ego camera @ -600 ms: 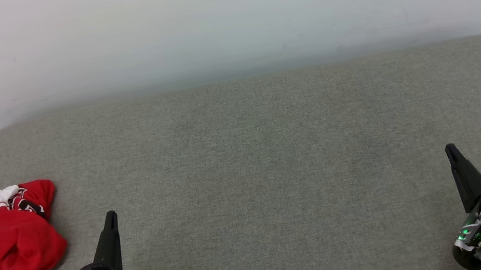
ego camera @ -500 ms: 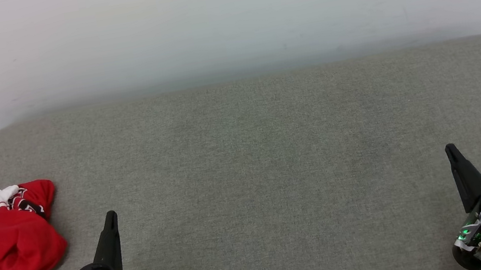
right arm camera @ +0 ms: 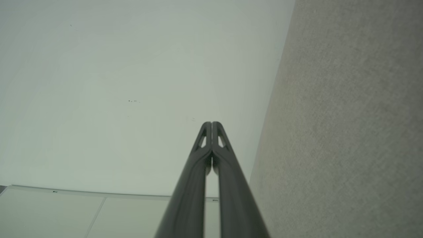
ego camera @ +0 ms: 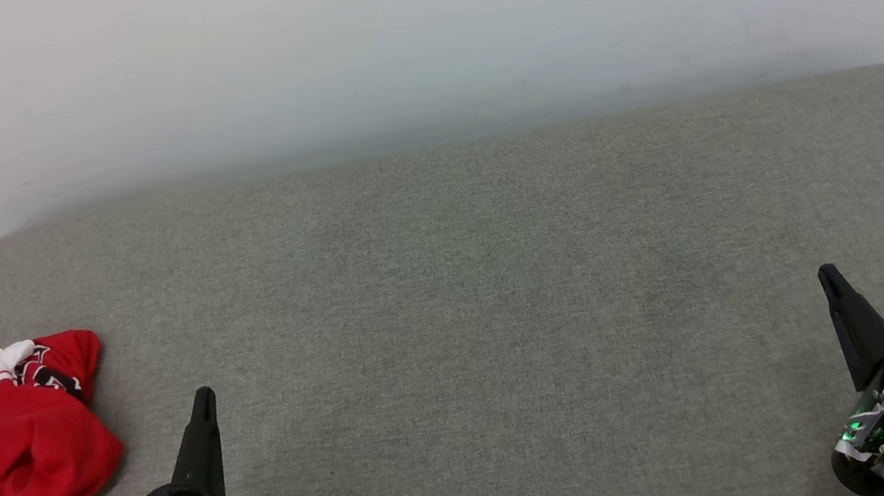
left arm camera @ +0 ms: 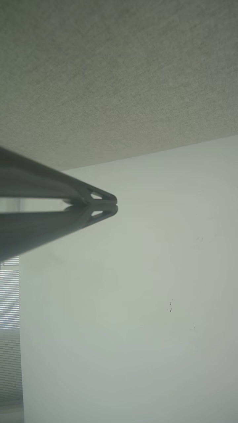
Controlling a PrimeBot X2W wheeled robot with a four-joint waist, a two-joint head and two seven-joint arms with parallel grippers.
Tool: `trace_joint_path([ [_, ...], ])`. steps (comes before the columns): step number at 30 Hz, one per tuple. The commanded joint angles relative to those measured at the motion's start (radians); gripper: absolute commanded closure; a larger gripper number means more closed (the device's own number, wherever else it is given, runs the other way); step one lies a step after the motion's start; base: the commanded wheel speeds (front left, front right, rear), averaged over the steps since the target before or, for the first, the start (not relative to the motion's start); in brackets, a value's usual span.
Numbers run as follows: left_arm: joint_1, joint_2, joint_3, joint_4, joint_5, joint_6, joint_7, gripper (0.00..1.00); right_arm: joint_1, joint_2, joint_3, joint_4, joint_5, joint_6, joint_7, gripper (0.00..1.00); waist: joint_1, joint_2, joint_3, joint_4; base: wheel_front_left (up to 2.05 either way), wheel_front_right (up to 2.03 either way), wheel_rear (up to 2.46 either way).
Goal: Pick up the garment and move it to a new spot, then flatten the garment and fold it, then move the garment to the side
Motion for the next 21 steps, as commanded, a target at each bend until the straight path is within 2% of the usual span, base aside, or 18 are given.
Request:
trace_joint_path([
  [1, -0.007, -0.002, 0.001, -0.001, 0.002, -0.003, 0.002, 1.00, -0.013, 0.002, 0.000, 0.000, 0.002, 0.000, -0.001, 1.00, 0.0000, 0.0000, 0.000, 0.000, 0.00, 0.00, 0.00],
  [21, -0.007, -0.002, 0.001, -0.001, 0.002, -0.003, 0.002, 1.00, -0.013, 0.002, 0.000, 0.000, 0.002, 0.000, -0.001, 1.00, 0.0000, 0.0000, 0.000, 0.000, 0.00, 0.00, 0.00],
])
